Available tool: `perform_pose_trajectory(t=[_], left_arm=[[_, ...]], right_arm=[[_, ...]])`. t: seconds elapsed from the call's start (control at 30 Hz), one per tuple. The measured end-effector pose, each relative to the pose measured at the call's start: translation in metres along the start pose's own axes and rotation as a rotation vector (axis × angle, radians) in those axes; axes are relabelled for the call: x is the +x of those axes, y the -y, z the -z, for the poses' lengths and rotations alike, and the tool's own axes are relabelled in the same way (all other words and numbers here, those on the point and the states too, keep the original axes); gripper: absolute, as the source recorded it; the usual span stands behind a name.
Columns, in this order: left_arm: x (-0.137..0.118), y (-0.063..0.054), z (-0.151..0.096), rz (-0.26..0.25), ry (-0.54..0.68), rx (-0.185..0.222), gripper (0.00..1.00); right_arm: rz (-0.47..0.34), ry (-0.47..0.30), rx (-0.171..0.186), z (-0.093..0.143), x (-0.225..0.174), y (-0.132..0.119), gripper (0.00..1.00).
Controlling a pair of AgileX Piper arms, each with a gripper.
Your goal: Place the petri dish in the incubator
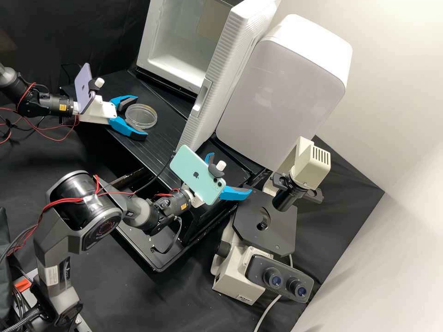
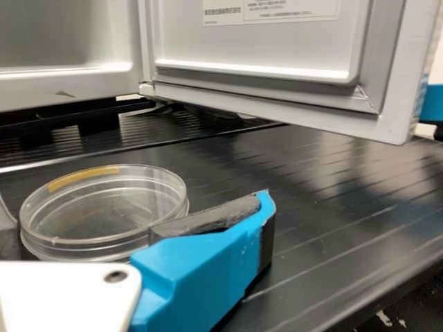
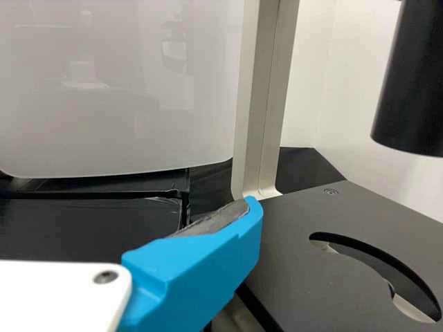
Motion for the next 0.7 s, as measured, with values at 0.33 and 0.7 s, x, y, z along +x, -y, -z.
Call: perform_pose_trajectory(t=[0.33,0.7], left_arm=[[0.008,-0.003,0.001,-0.014,-0.001,0.022,1.00],[0.012,-0.004,0.002,-0.010,-0.013,0.027,0.00]], right_arm=[[0.000,0.000,0.000,0.000,0.000,0.000,1.00],[0.000,0.000,0.000,0.000,0.000,0.000,1.00]])
